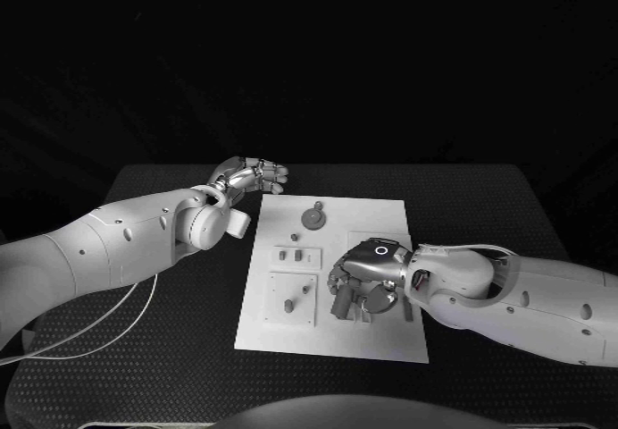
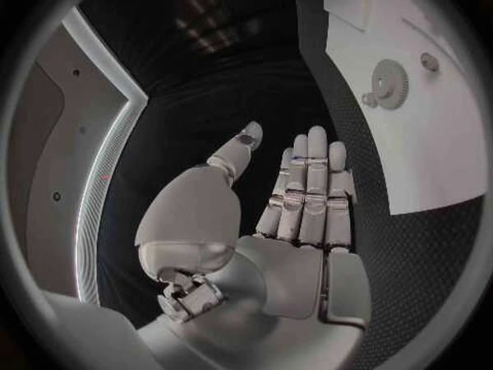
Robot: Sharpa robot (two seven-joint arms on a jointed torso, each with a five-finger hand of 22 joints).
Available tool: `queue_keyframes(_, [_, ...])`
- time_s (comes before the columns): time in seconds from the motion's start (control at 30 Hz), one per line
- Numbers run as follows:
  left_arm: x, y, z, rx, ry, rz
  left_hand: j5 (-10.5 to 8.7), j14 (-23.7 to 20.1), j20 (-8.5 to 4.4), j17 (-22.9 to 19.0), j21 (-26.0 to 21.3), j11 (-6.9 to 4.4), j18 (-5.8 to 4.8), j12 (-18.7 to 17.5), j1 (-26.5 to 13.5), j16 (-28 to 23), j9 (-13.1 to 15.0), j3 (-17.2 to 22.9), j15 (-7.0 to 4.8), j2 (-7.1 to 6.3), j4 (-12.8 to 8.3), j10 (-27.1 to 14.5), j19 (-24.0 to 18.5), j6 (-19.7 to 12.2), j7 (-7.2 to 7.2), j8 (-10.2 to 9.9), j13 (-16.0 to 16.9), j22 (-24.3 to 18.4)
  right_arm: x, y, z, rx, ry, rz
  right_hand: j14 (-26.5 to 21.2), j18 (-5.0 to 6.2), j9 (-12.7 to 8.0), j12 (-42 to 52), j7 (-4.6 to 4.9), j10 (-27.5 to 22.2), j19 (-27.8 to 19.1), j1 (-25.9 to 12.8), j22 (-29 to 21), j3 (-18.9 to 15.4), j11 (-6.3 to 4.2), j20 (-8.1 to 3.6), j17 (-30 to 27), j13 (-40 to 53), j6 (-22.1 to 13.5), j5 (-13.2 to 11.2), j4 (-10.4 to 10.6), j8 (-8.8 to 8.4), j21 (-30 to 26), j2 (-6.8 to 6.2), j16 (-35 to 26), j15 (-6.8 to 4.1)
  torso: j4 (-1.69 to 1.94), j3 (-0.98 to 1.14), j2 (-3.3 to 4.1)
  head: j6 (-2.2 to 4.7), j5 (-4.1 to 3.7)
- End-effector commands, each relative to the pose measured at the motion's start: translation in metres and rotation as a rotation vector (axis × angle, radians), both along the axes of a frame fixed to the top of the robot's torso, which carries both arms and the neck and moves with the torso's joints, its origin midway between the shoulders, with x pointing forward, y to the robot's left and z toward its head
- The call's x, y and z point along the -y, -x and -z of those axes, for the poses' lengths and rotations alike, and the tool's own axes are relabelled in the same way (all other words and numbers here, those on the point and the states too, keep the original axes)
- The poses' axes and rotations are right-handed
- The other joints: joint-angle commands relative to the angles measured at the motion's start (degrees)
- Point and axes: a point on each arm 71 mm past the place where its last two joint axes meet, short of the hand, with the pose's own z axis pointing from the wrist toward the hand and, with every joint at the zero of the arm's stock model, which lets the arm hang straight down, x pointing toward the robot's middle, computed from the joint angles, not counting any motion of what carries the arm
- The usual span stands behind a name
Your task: Assemble the parts on the task board
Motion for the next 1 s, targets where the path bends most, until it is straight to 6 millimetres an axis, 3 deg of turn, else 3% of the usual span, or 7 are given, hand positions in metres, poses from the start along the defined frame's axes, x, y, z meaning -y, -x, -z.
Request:
queue_keyframes(0.03, [0.003,0.000,-0.001,0.000,0.013,0.017,-0.20,-0.06,0.40,0.10,-0.40,-0.02,0.39,-0.31,-0.41,-0.32,-0.10,-0.26,0.50,0.02,-0.09,-0.31,-0.15,-0.33,0.00,-0.20,-0.07,0.06,-0.001,0.002,0.003,-0.038,0.038,-0.017,0.08,-0.09,0.57,0.05,0.96,0.24,-0.10,-0.15,0.64,0.12,-0.04,0.02,-0.09,-0.07,3.90,-0.06,-0.30,1.36,0.11,0.59,0.18,0.05,-0.04,-0.05,-0.03,0.01,-0.08])
queue_keyframes(0.47, [0.003,0.000,-0.001,0.000,0.013,0.017,-0.20,-0.08,0.41,0.19,-0.46,0.00,0.38,-0.31,-0.40,-0.41,-0.09,-0.26,0.51,0.01,-0.09,-0.36,-0.16,-0.37,0.02,-0.19,-0.09,0.10,-0.002,0.001,0.007,-0.042,0.072,-0.024,-0.13,-0.09,0.57,0.08,0.94,0.02,-0.39,-0.28,0.72,-0.07,-0.01,0.11,-0.13,-0.15,3.83,-0.06,-0.58,1.24,0.09,0.89,0.15,0.11,0.00,0.04,0.00,-0.04,-0.08])
queue_keyframes(1.0, [0.002,0.000,-0.001,0.000,0.012,0.015,-0.21,-0.07,0.43,0.35,-0.55,0.02,0.38,-0.29,-0.41,-0.53,-0.12,-0.26,0.52,-0.01,-0.09,-0.42,-0.16,-0.57,0.09,-0.26,-0.11,0.19,0.001,-0.005,0.017,-0.019,0.108,-0.019,-0.43,-0.09,0.53,0.13,1.07,-0.27,-0.77,-0.31,0.79,-0.10,0.05,0.25,-0.17,-0.24,3.50,-0.06,-0.83,0.96,0.04,0.92,0.14,0.21,0.05,-0.01,0.00,-0.12,-0.07])
